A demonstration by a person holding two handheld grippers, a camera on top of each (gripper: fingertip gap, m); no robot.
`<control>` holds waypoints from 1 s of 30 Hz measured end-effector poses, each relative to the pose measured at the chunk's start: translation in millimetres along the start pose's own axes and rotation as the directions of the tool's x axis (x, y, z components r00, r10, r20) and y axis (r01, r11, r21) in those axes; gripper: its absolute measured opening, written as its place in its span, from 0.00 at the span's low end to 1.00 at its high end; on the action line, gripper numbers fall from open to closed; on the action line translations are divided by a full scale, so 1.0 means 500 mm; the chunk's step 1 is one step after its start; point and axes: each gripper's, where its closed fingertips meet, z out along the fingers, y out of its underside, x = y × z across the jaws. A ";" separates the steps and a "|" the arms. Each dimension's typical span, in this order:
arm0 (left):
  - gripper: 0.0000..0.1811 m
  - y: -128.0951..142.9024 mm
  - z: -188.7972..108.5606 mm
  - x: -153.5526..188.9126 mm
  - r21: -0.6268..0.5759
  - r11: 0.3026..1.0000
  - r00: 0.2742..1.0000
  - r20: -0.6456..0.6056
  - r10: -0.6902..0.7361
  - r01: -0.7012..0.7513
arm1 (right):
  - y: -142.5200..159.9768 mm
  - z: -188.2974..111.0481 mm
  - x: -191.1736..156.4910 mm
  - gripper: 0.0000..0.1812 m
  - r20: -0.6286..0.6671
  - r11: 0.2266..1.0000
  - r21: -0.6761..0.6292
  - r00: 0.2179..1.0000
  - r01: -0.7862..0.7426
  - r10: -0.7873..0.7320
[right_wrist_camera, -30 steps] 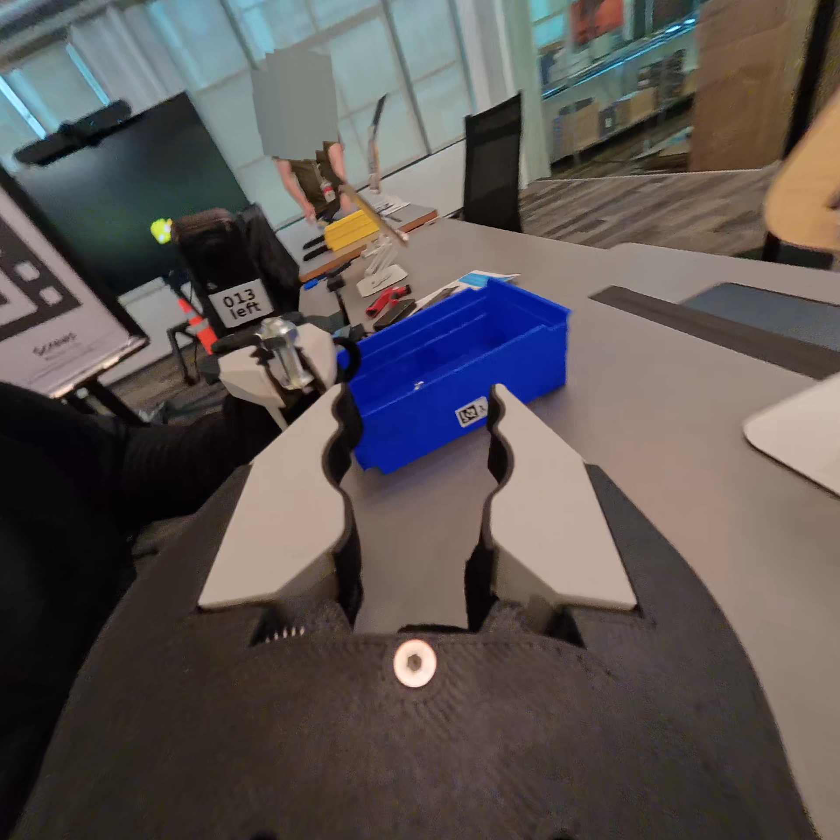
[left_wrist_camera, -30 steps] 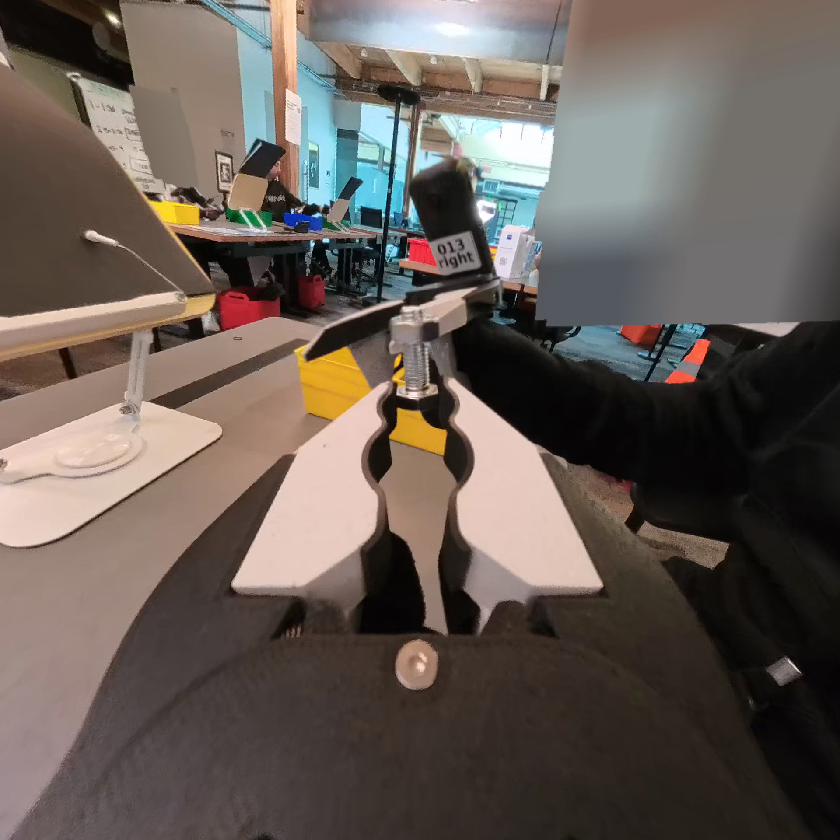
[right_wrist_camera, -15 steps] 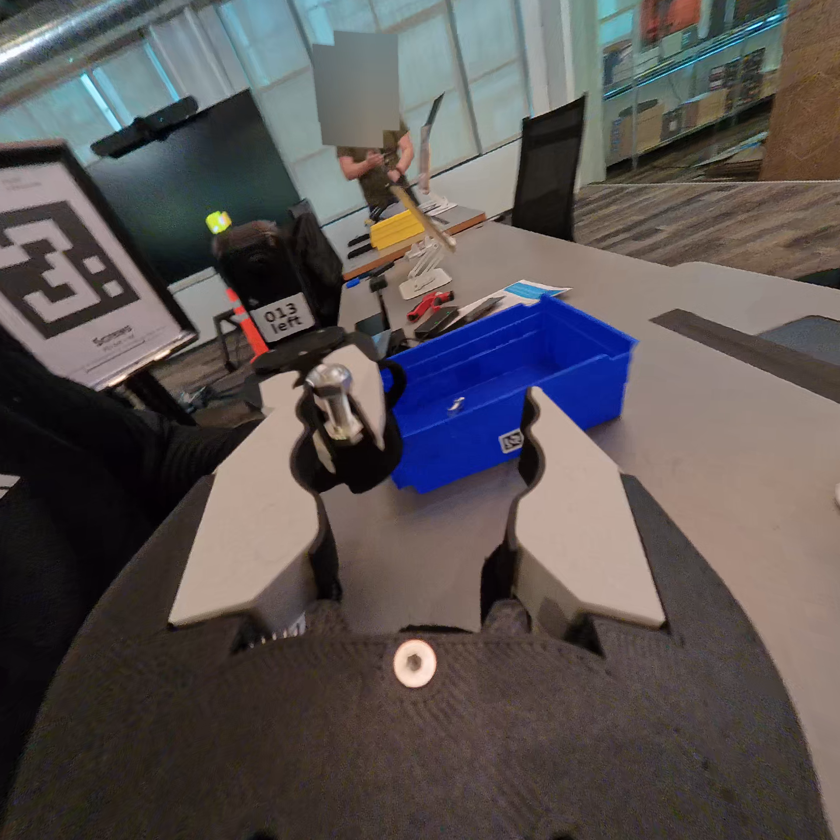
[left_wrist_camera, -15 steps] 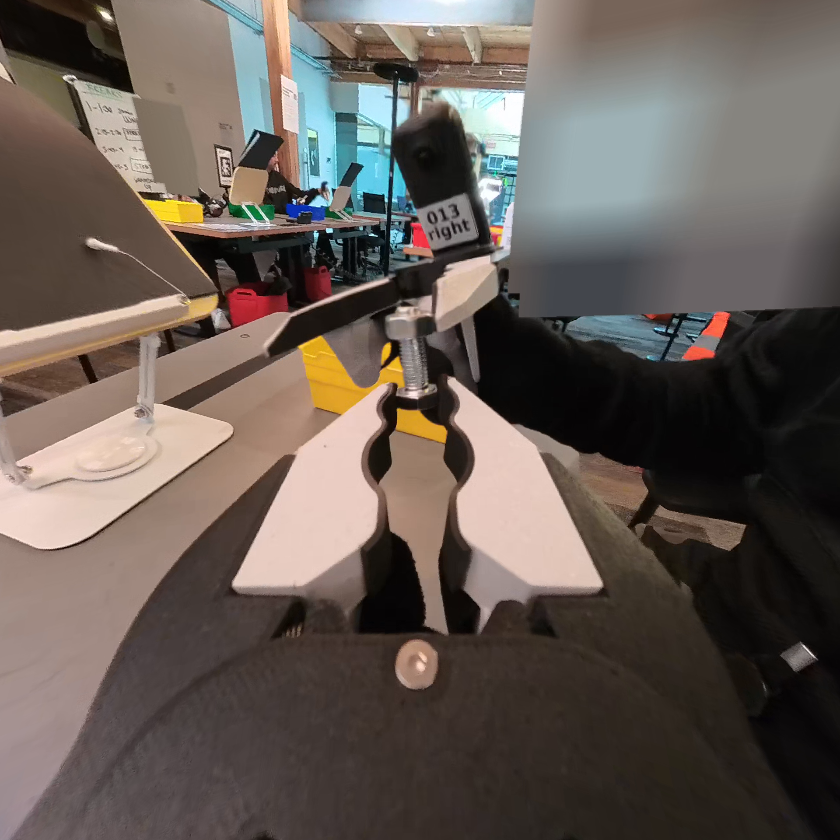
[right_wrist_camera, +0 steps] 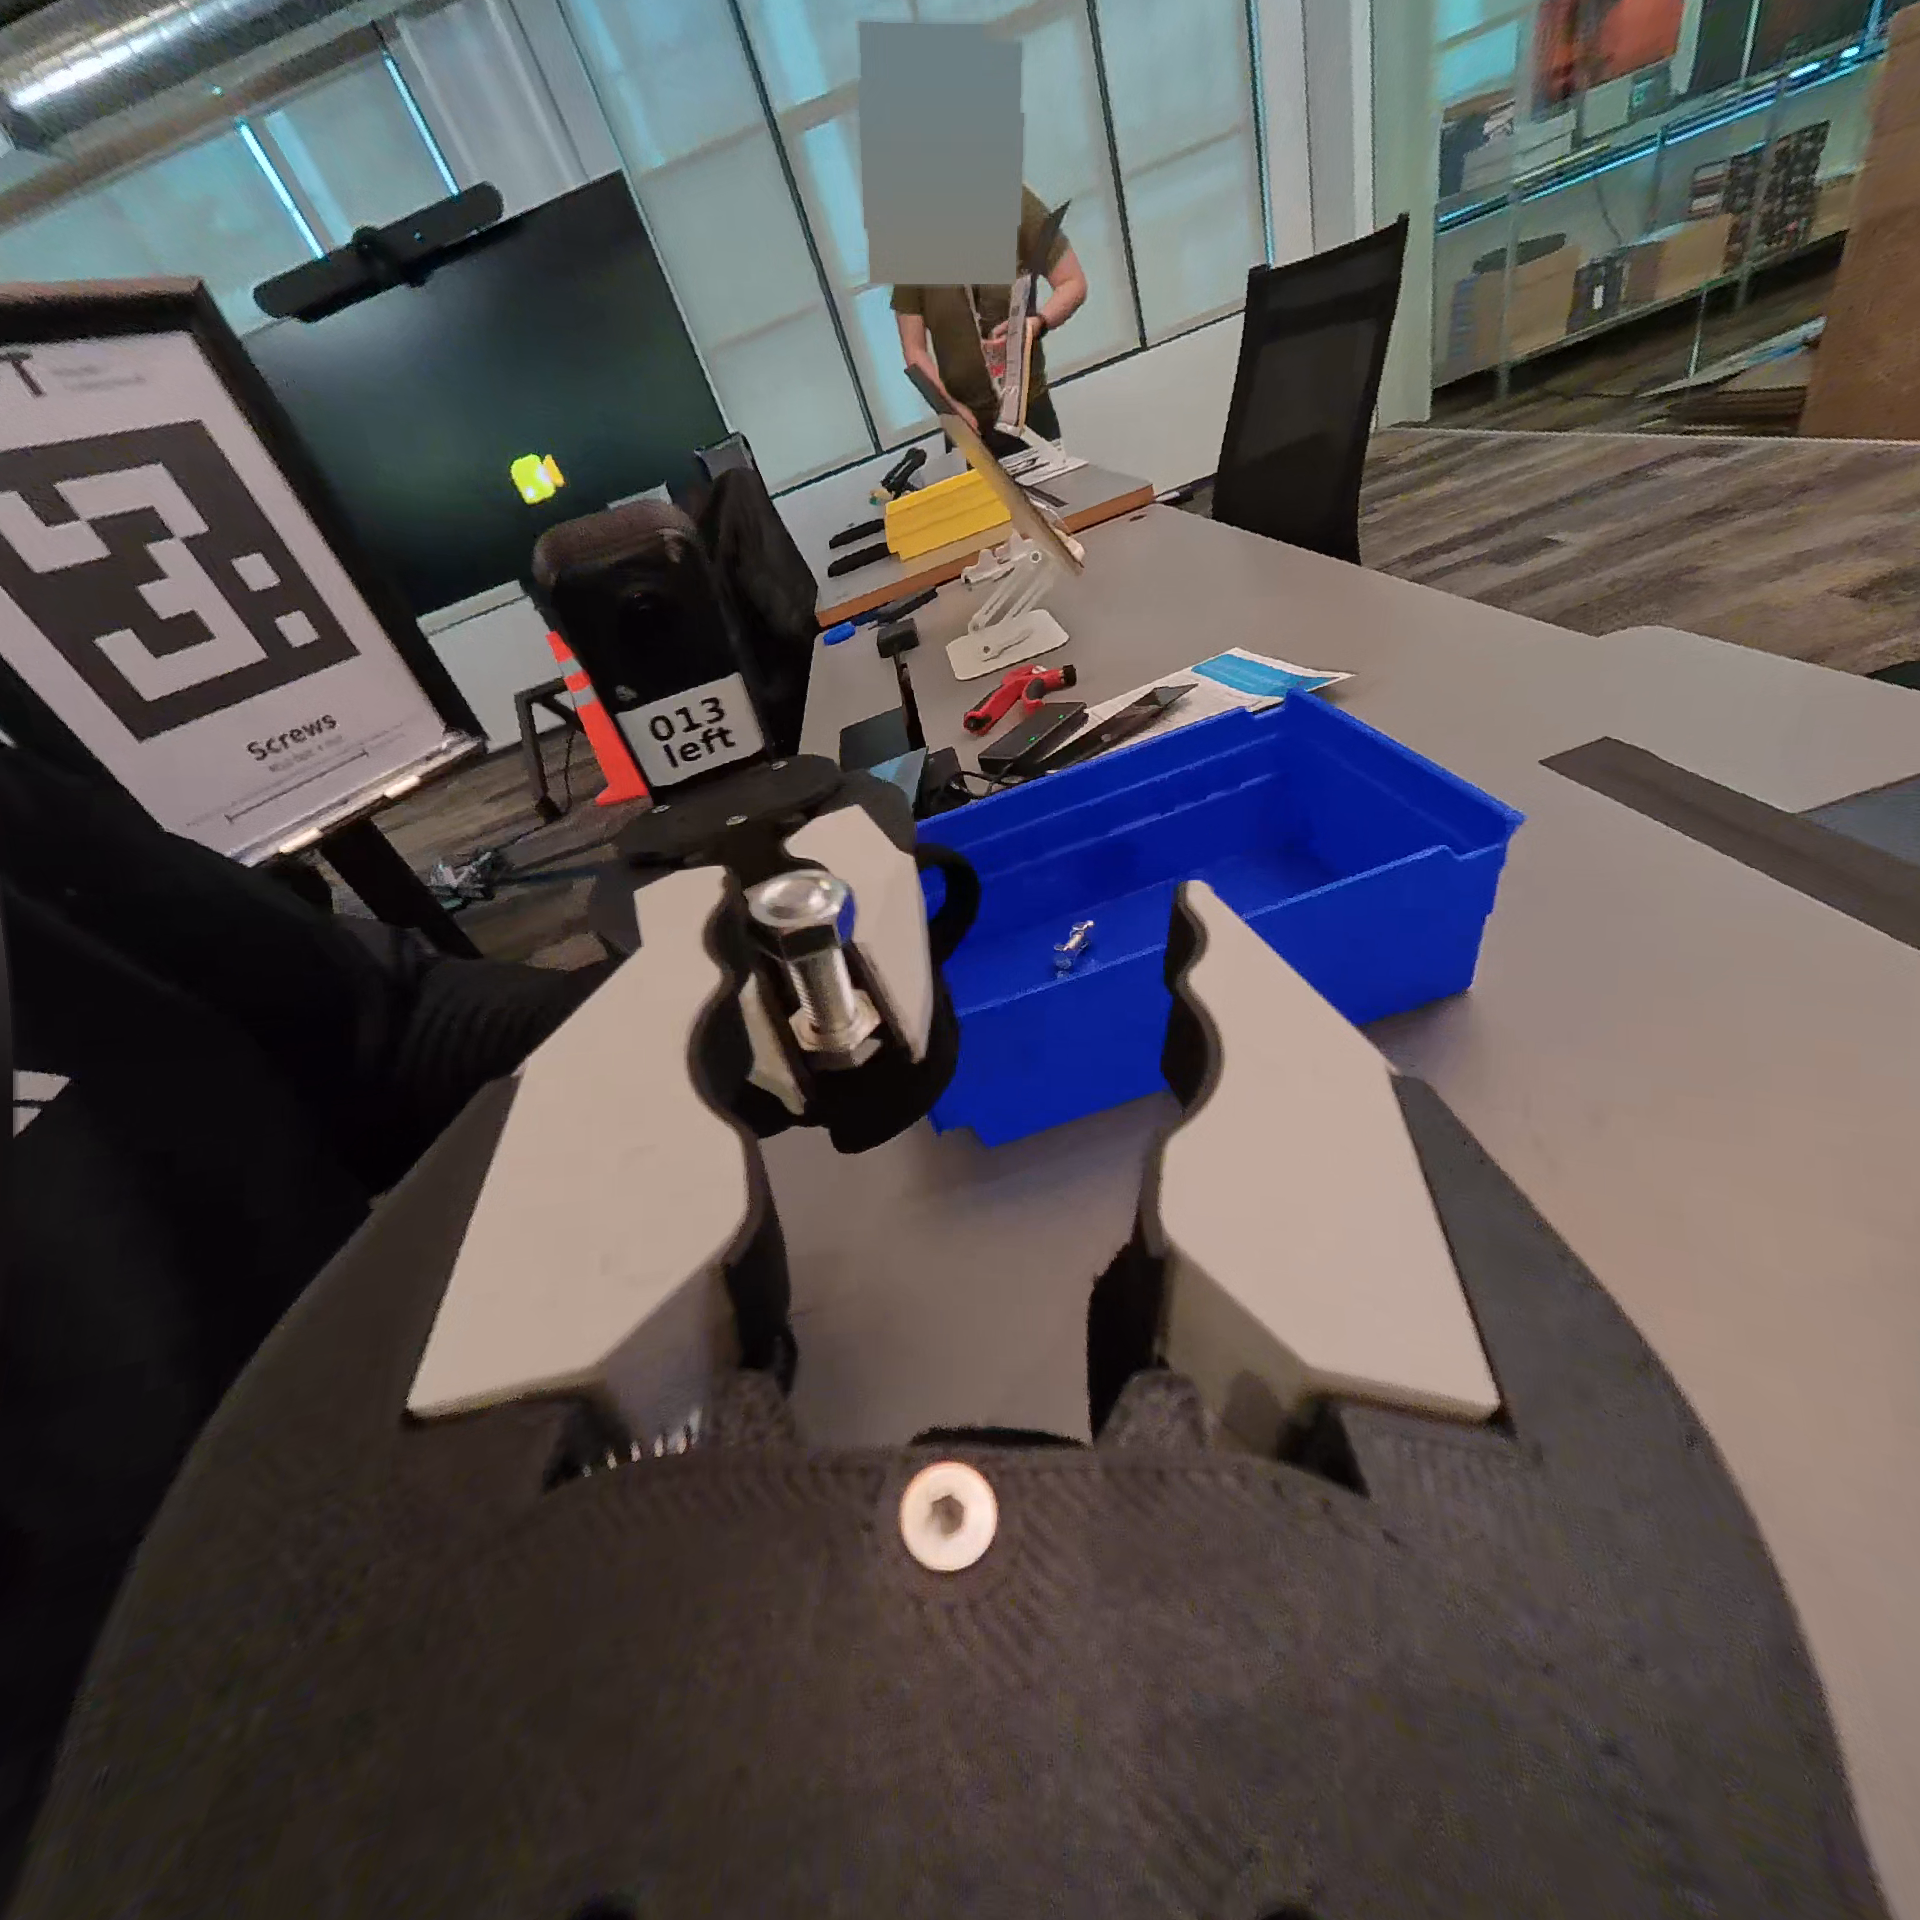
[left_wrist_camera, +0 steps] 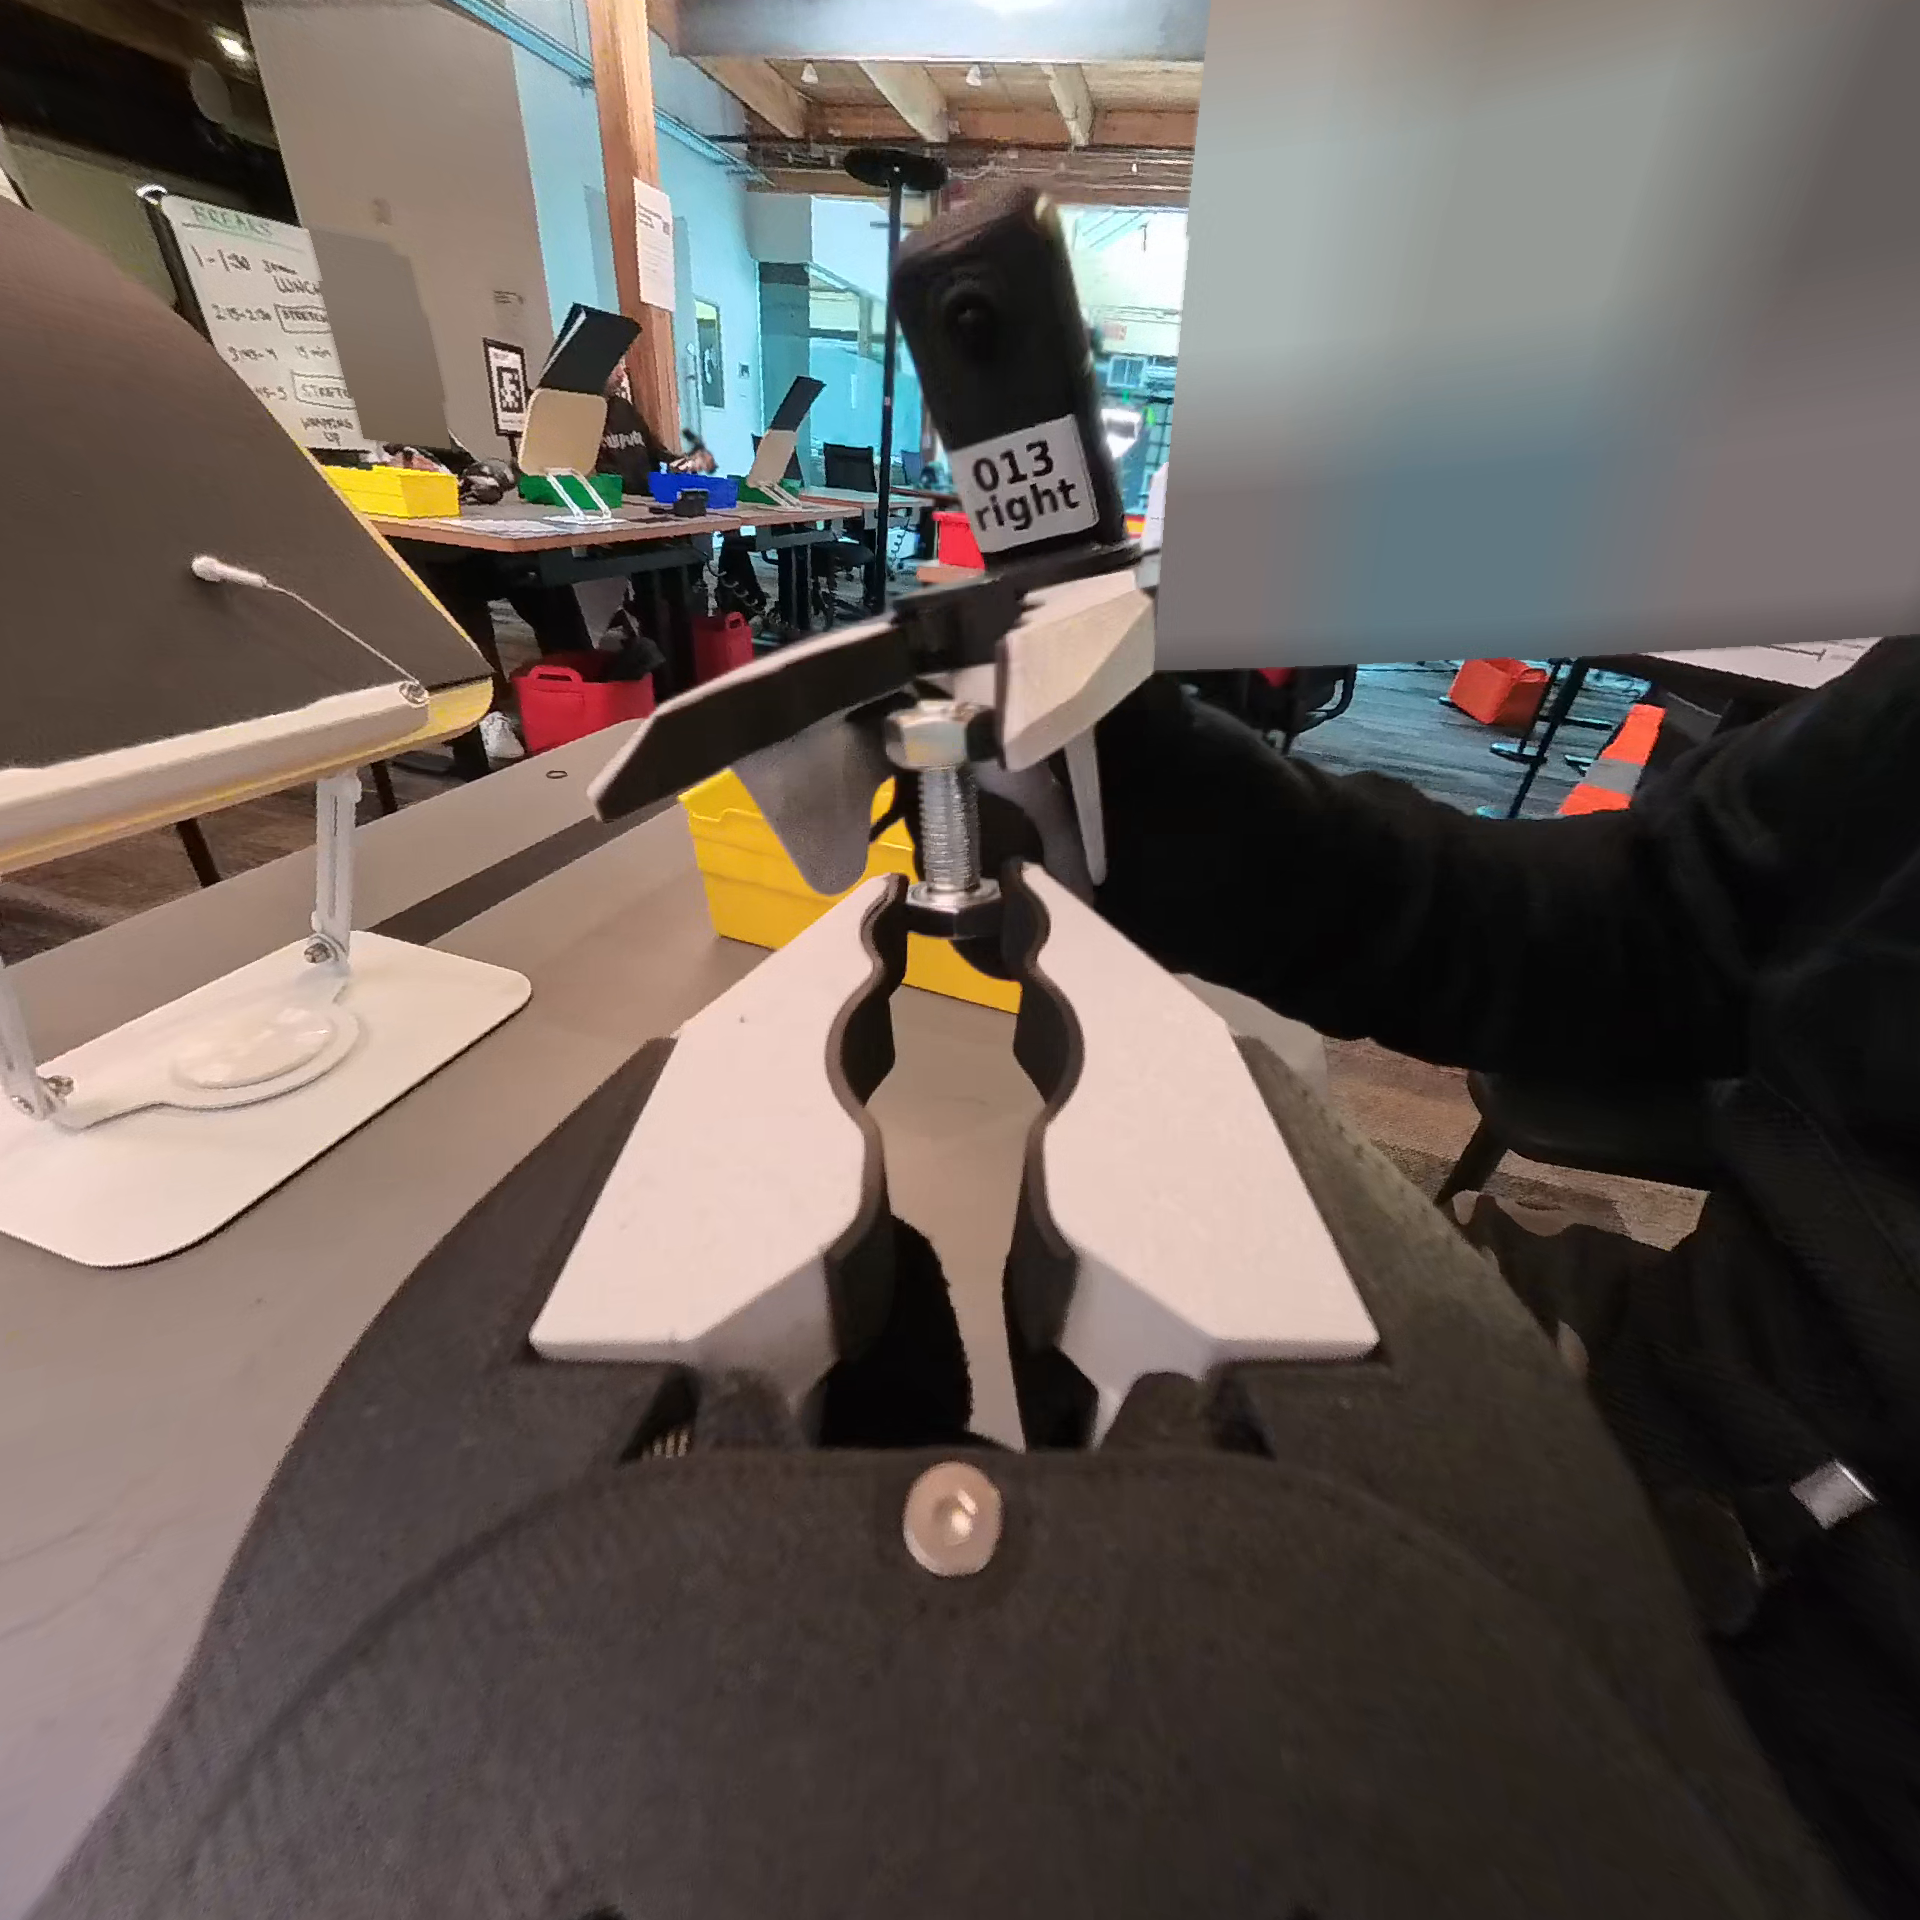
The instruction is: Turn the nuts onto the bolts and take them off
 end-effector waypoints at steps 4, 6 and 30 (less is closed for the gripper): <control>0.09 -0.018 -0.015 -0.007 0.033 0.999 1.000 0.010 0.000 0.000 | 0.007 -0.053 0.055 0.33 -0.092 0.999 0.037 0.995 -0.035 0.039; 0.09 -0.018 -0.017 -0.013 0.025 1.000 1.000 0.020 0.005 -0.006 | 0.024 -0.082 0.094 0.38 -0.151 0.997 0.029 0.986 -0.065 0.069; 0.09 -0.001 -0.007 -0.008 -0.002 1.000 1.000 0.015 0.015 -0.015 | -0.017 -0.016 -0.001 0.47 -0.003 0.998 0.026 0.999 0.049 -0.049</control>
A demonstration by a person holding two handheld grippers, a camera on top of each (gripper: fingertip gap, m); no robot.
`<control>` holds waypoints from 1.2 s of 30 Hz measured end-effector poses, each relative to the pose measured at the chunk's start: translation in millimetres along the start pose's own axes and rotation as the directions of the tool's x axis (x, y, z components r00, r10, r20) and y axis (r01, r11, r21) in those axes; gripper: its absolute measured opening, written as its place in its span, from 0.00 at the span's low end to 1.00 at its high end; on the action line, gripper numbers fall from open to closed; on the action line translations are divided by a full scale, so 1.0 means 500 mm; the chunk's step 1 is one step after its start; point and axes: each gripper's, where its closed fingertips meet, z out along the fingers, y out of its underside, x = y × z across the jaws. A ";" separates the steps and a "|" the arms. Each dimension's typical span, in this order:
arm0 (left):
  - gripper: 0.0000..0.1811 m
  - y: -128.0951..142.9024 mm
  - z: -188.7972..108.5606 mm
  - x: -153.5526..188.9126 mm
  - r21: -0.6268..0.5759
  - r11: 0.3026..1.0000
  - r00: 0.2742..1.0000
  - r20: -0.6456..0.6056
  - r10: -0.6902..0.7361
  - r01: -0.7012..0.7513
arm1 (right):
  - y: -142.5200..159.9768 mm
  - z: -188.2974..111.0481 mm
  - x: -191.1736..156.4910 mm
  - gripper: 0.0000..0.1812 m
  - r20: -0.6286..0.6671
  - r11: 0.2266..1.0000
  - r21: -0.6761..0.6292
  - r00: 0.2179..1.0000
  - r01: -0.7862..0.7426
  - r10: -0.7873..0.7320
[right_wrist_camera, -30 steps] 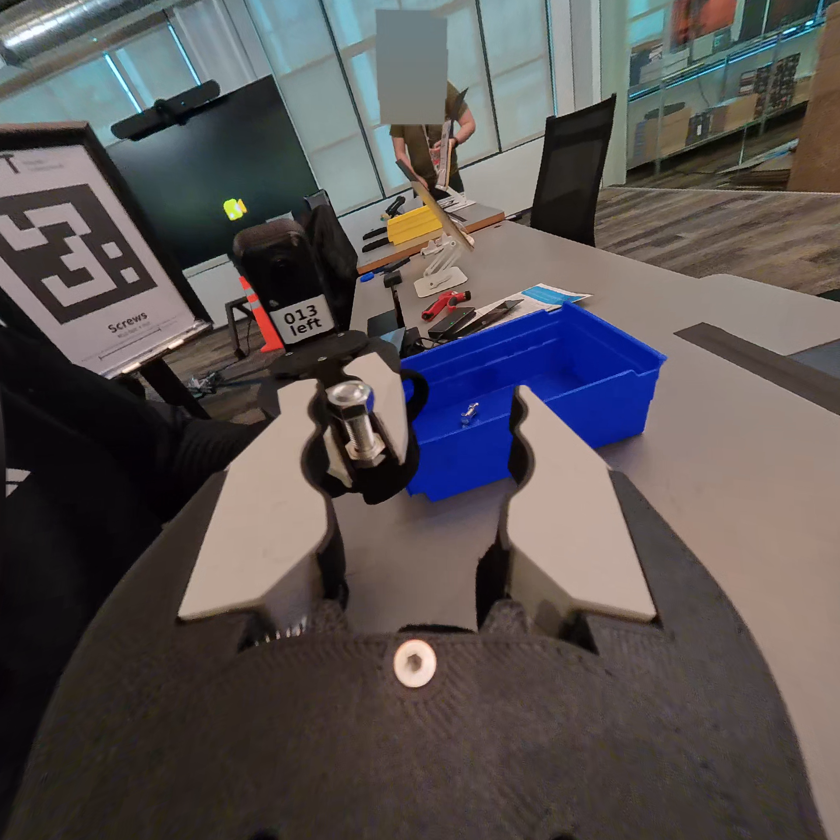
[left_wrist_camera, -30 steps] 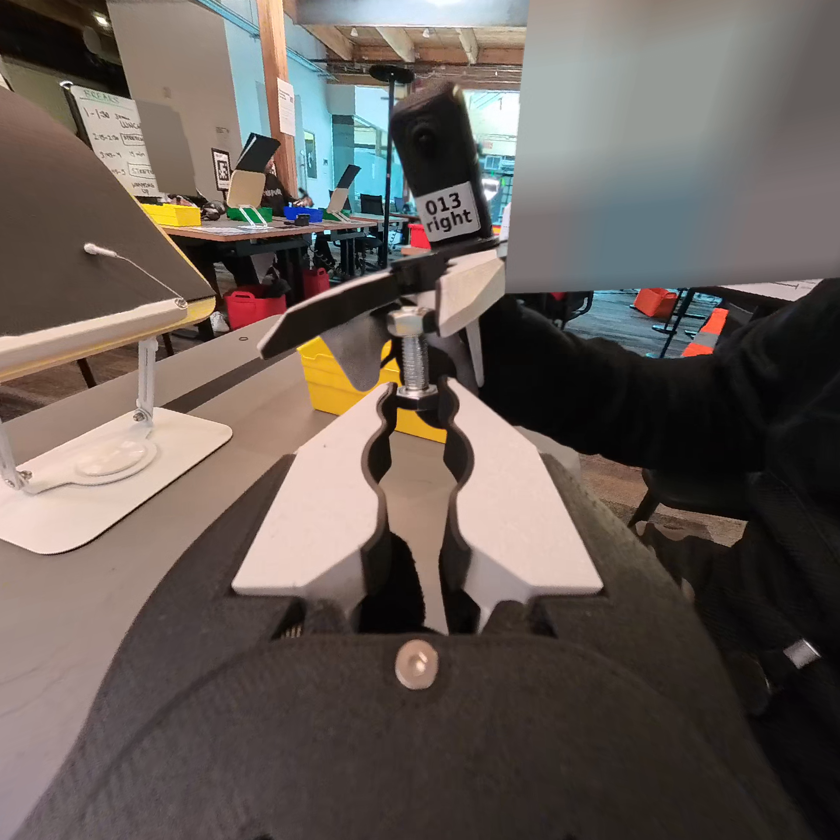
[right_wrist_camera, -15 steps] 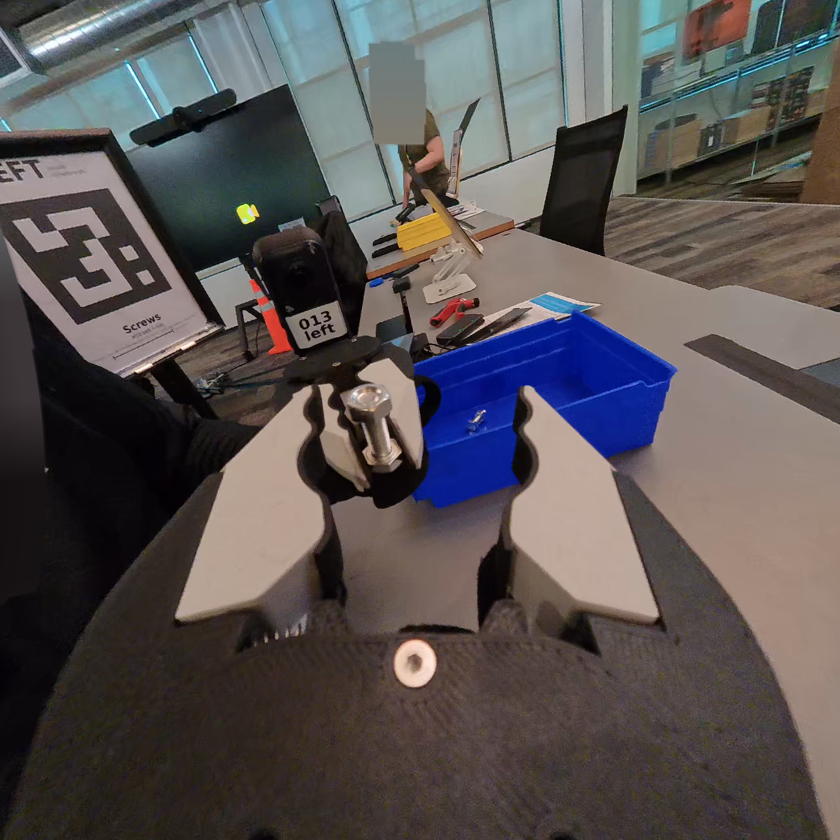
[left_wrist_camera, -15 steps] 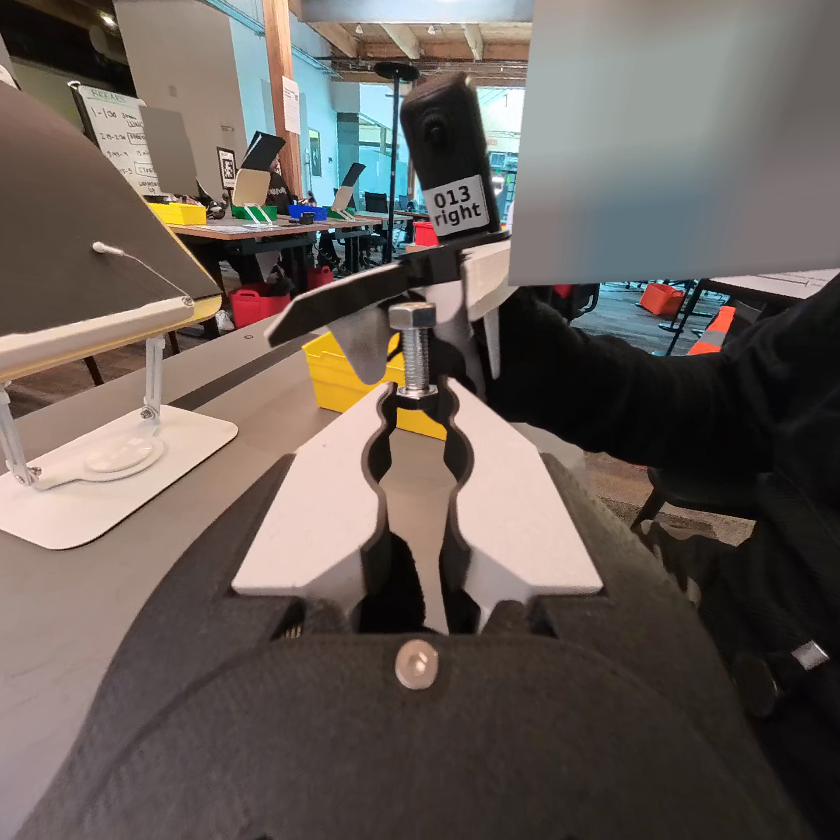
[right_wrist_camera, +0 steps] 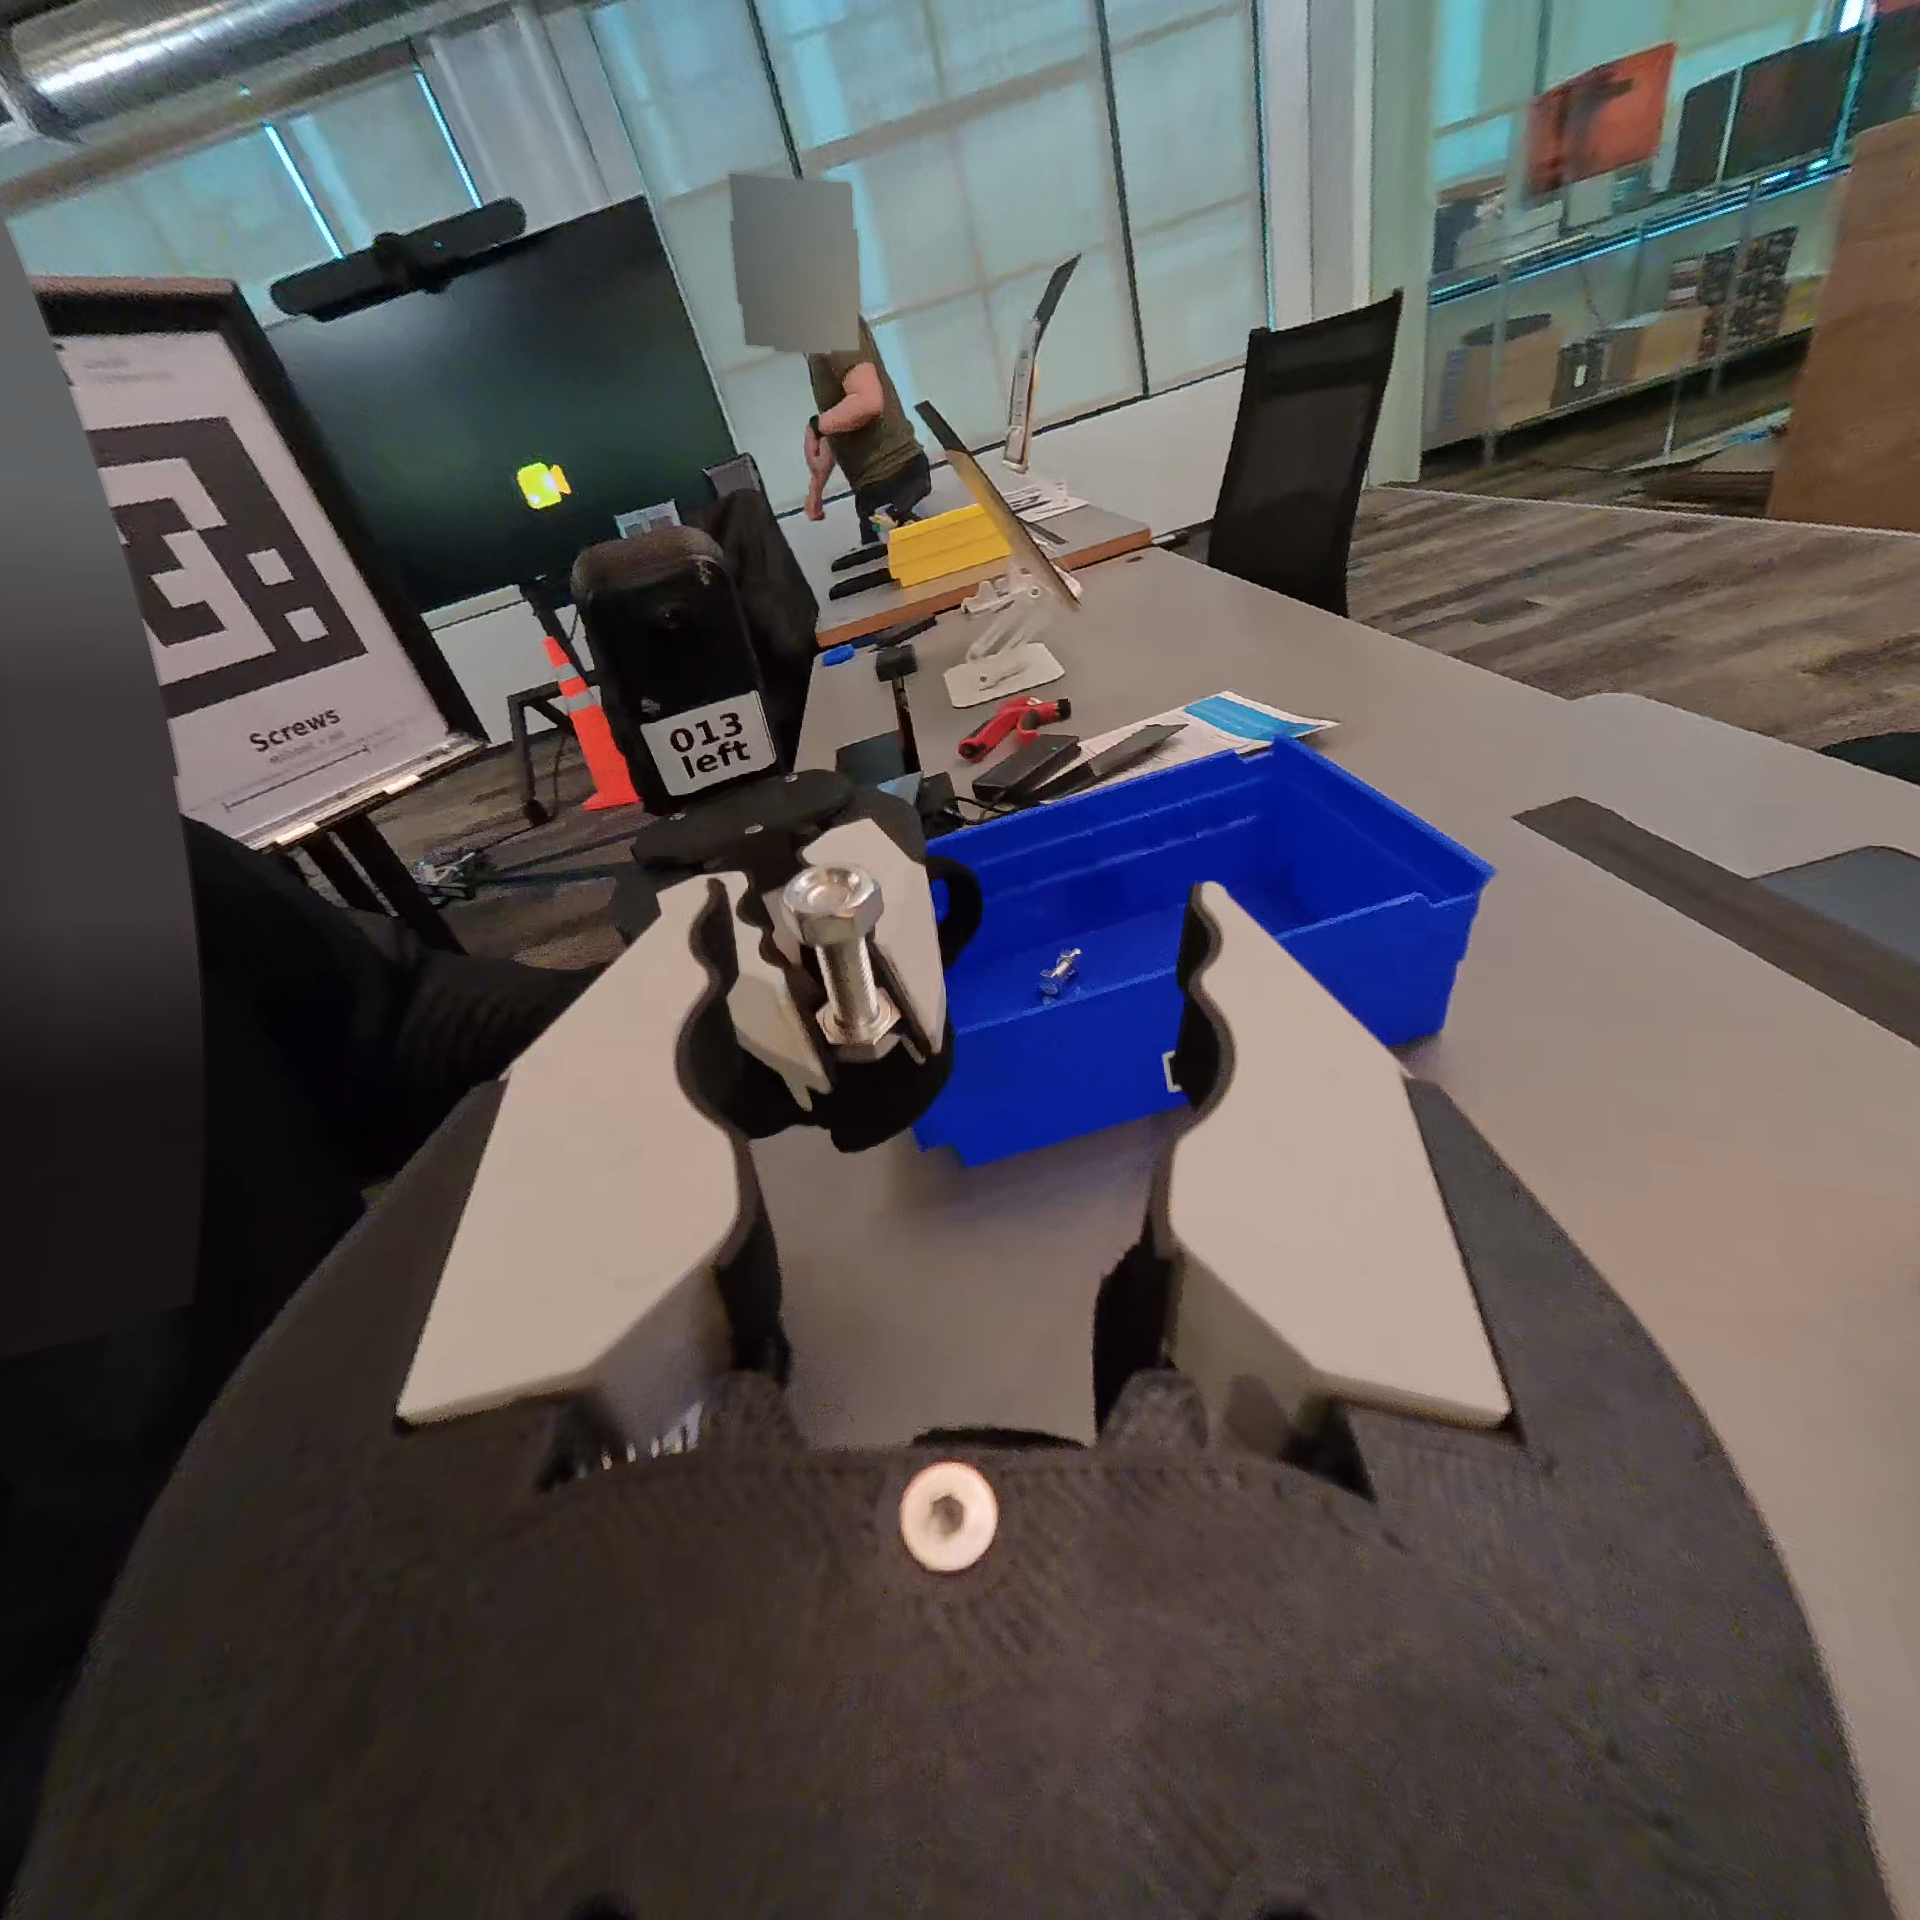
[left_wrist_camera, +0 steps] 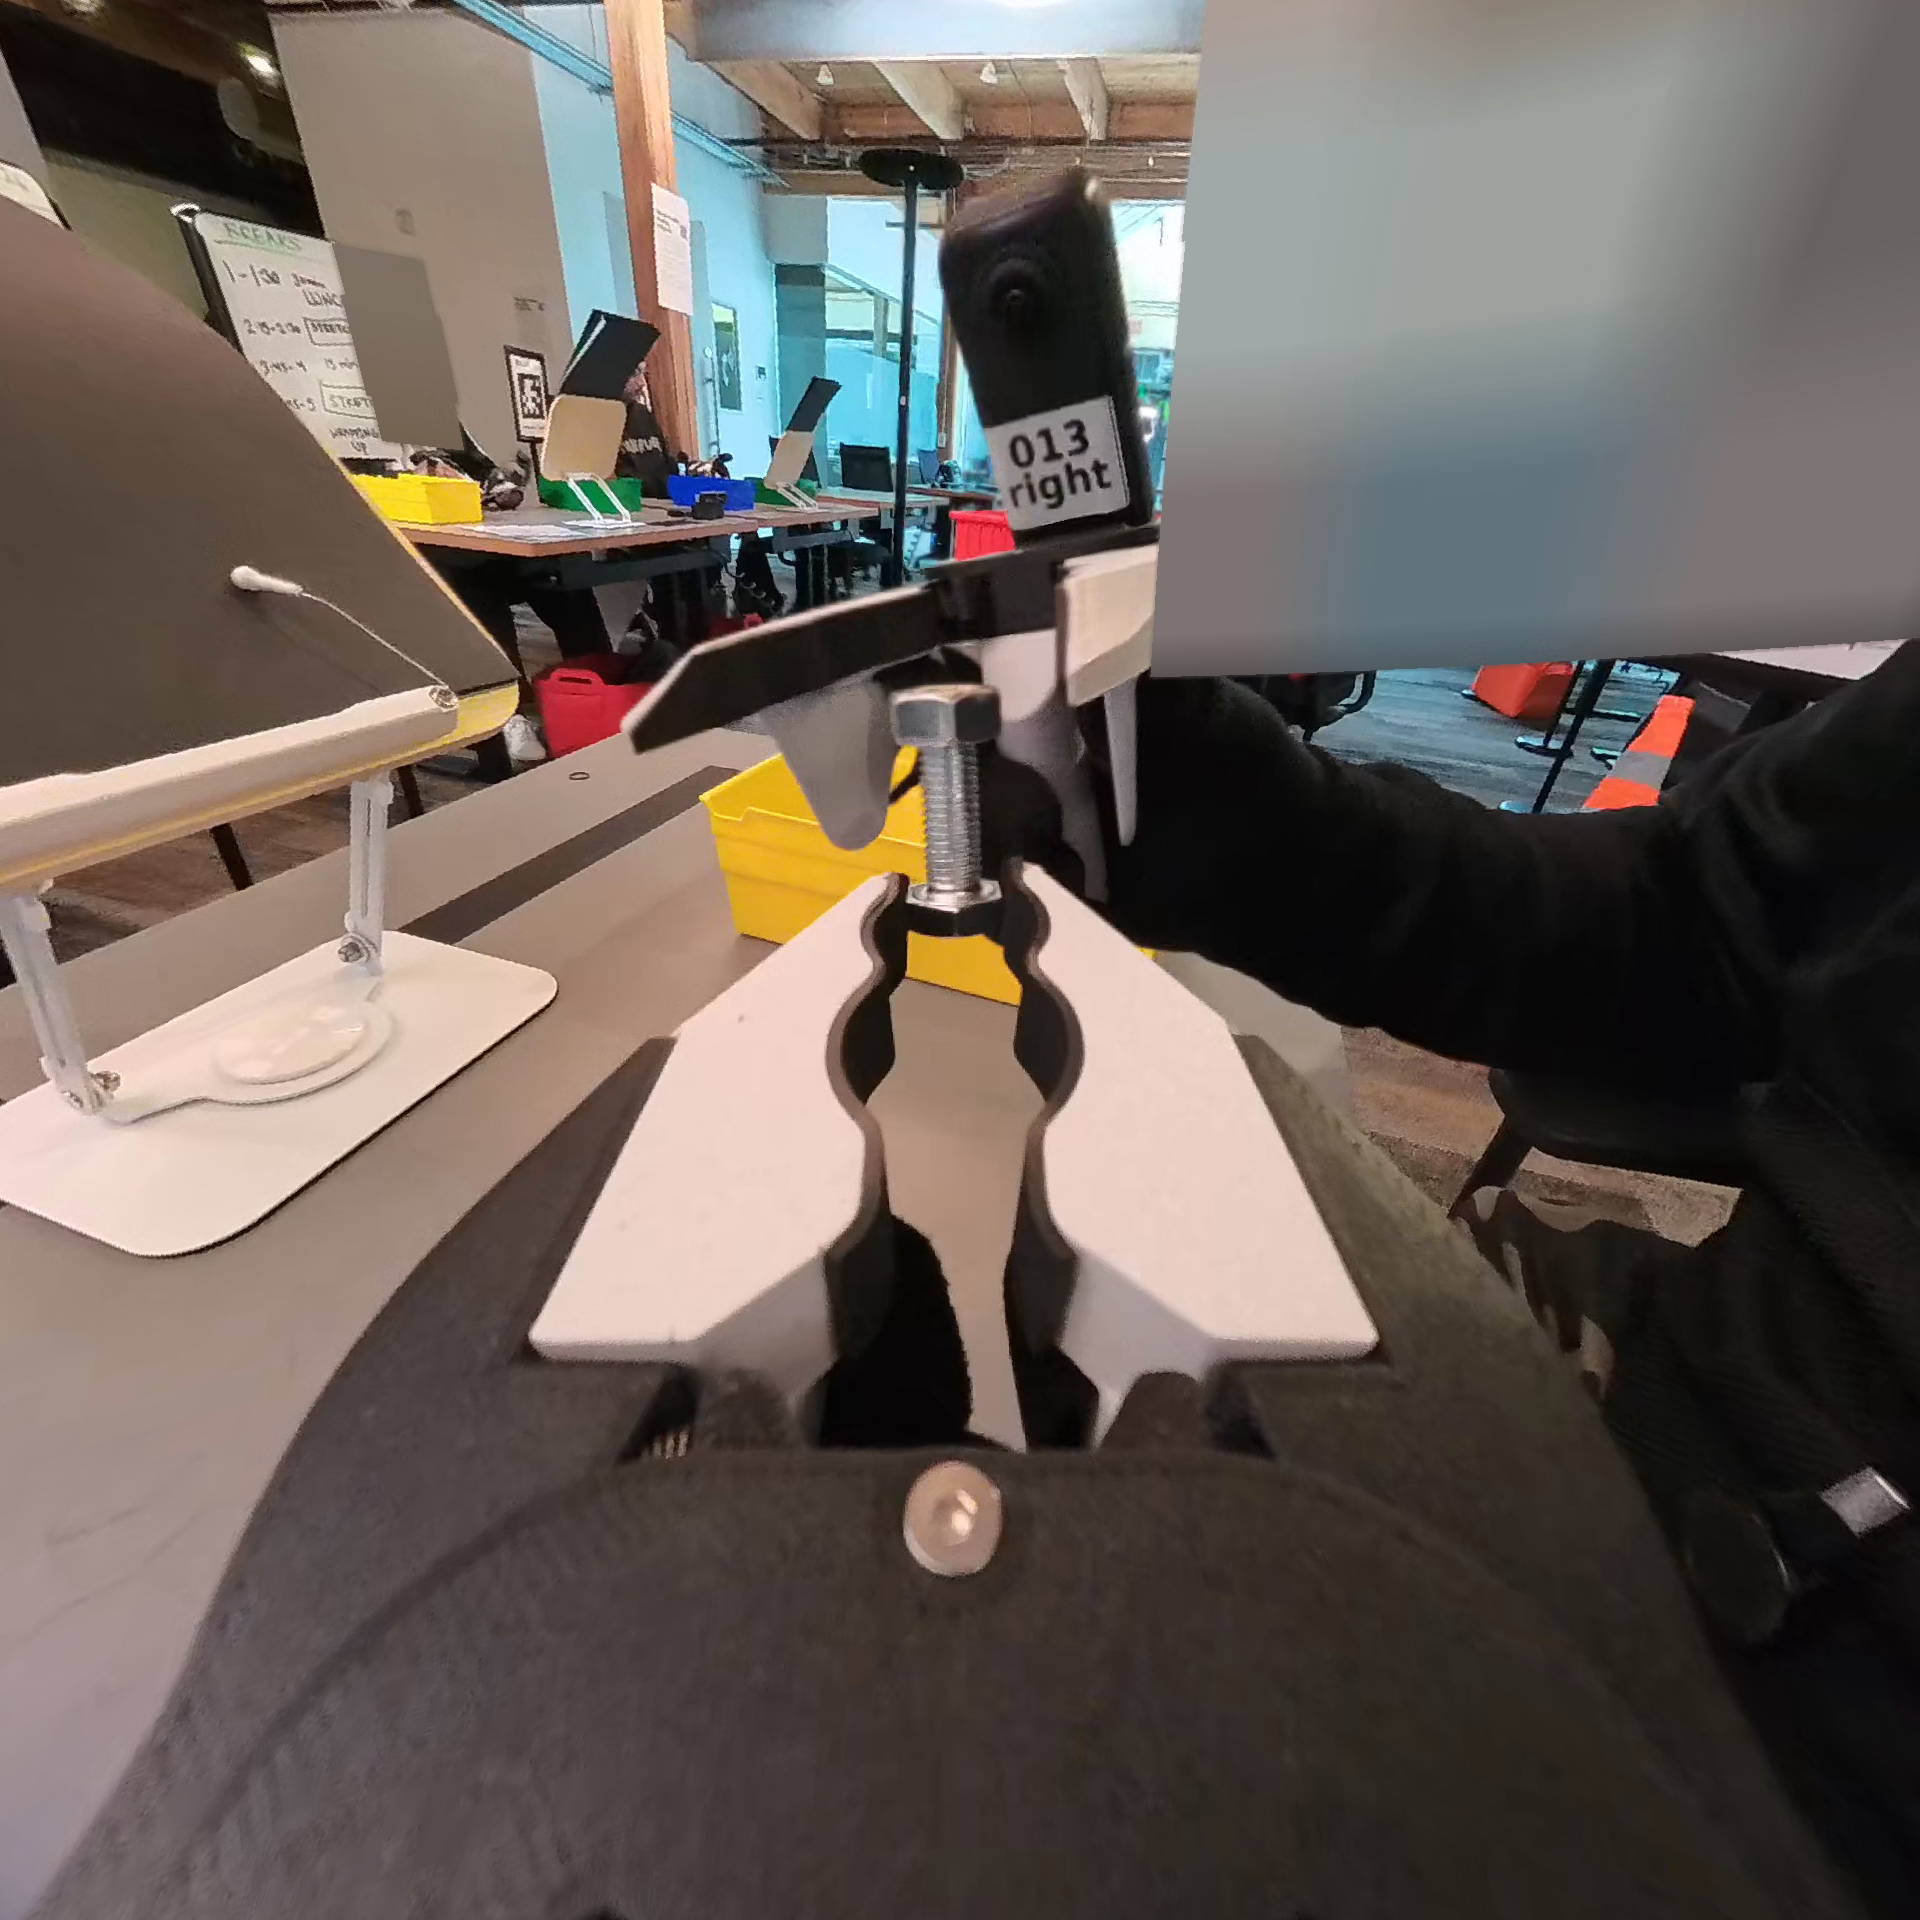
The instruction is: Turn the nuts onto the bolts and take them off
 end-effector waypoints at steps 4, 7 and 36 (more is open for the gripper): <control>0.09 -0.008 -0.003 0.002 0.003 1.000 1.000 0.007 0.014 -0.014 | 0.009 0.002 0.018 0.48 -0.013 0.999 -0.002 0.999 -0.033 0.033; 0.09 -0.022 -0.013 0.001 0.025 1.000 1.000 0.004 0.015 -0.015 | 0.030 -0.046 0.088 0.38 -0.160 0.999 0.001 0.986 -0.037 0.037; 0.09 -0.010 -0.009 -0.002 0.002 1.000 1.000 0.015 0.027 -0.027 | 0.009 -0.021 0.037 0.39 -0.017 0.996 0.038 0.997 -0.075 0.075</control>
